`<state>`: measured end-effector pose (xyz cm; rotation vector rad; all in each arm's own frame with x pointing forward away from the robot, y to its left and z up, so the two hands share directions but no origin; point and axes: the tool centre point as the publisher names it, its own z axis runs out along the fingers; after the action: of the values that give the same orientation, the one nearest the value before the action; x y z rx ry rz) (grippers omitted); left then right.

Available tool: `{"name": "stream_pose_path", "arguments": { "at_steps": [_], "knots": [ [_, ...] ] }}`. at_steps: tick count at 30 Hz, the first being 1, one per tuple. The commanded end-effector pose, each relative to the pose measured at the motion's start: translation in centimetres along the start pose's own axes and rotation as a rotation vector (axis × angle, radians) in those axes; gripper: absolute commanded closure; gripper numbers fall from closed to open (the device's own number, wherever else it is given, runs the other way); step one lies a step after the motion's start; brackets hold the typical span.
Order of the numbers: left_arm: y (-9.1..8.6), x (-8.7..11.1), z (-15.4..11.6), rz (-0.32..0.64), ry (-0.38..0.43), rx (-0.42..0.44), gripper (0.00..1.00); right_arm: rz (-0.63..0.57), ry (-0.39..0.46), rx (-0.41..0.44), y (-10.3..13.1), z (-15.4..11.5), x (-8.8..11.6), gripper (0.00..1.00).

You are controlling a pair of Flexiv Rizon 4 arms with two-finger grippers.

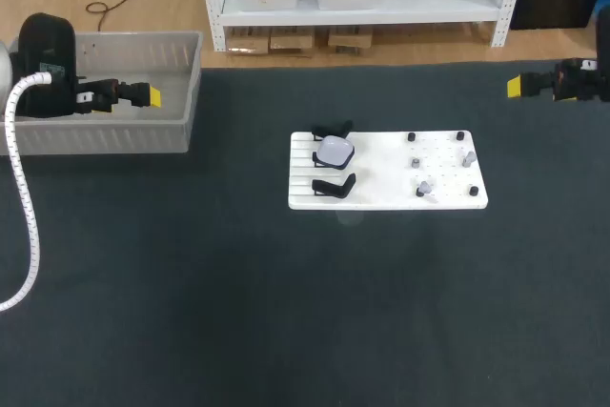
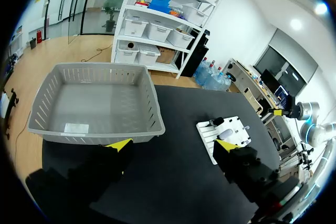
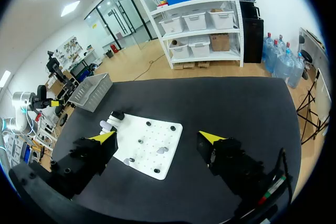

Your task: Pick up each earbud case from the left stands, insert the matching earbuds, close the lid, and place the case in the box.

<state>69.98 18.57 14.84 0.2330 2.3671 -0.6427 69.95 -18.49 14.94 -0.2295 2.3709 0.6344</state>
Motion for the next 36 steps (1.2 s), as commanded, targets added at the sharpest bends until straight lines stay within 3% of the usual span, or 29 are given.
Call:
{"name": "stream_pose_path", "arguments": {
  "at_steps": [1, 26, 36],
  "knots": [
    [-0.1, -0.1, 0.0, -0.001, 0.006, -0.007, 0.00, 0.000, 0.001, 0.002, 0.0, 0.0, 0.0, 0.00],
    [-0.1, -0.1, 0.0, -0.001, 0.006, -0.007, 0.00, 0.000, 0.001, 0.002, 0.0, 0.0, 0.0, 0.00],
    [-2.9, -2.0, 0.5, 0.272, -0.056, 0.221, 0.00, 0.000, 0.001, 0.002, 0.0, 0.0, 0.0, 0.00]
  ]
}}
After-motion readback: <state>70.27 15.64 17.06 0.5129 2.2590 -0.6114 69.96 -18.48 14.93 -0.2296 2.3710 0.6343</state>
